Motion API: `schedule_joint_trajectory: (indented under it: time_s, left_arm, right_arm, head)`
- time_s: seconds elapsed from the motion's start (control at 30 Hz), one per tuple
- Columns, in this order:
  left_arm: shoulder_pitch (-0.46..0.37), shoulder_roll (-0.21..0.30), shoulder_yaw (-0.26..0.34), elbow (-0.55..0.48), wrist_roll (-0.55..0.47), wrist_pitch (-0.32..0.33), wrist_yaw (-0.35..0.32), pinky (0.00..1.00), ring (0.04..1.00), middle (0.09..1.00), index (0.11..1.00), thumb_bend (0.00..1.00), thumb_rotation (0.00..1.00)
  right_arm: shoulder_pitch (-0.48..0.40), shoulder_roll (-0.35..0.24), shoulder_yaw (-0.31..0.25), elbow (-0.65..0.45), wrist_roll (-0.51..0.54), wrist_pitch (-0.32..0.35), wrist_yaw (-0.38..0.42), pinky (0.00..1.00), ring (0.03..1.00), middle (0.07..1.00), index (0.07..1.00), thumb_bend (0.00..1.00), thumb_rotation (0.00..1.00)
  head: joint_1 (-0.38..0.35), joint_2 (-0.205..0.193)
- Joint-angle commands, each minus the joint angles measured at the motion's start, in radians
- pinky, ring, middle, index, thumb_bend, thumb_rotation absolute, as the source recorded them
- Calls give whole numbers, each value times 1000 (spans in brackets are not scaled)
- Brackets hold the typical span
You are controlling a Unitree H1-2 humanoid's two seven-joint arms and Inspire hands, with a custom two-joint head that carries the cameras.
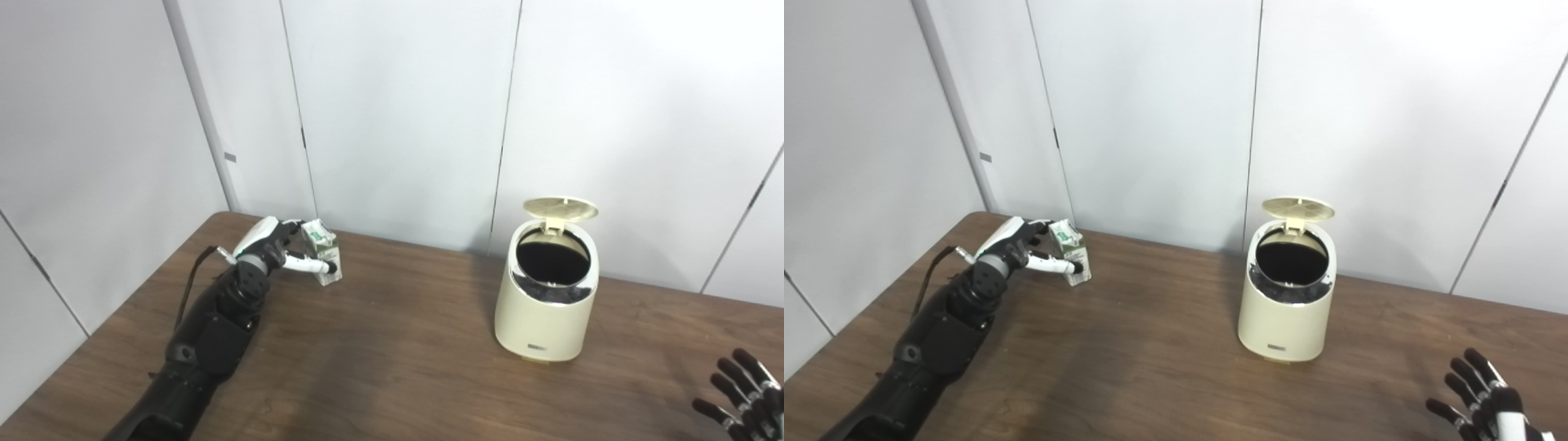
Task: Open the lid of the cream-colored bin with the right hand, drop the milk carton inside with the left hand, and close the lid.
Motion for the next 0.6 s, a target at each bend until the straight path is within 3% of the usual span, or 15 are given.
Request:
schedule_joint_trajectory:
  time_s: [0.0,0.2,0.37,0.57]
  left_arm:
    - [-59,18,20,-8,-7,-23,41,655,829,865,890,845,247]
    - [-63,17,29,7,-39,-56,59,620,760,832,873,811,200]
    - [-65,6,36,8,-61,-52,80,597,718,795,843,792,178]
    - [-72,4,24,21,-68,-61,85,579,695,782,834,793,177]
  right_arm:
    - [-23,-2,-5,-23,17,-43,10,769,912,916,931,741,940]
    - [-25,8,-2,-36,13,-35,-1,868,954,947,960,700,971]
    - [-23,12,0,-46,9,-23,-3,954,996,980,988,604,999]
    - [-22,3,7,-36,-1,-41,6,907,987,980,998,550,1000]
  head:
    - [-2,4]
    - [-15,11]
    - [-25,12]
    - [-26,15]
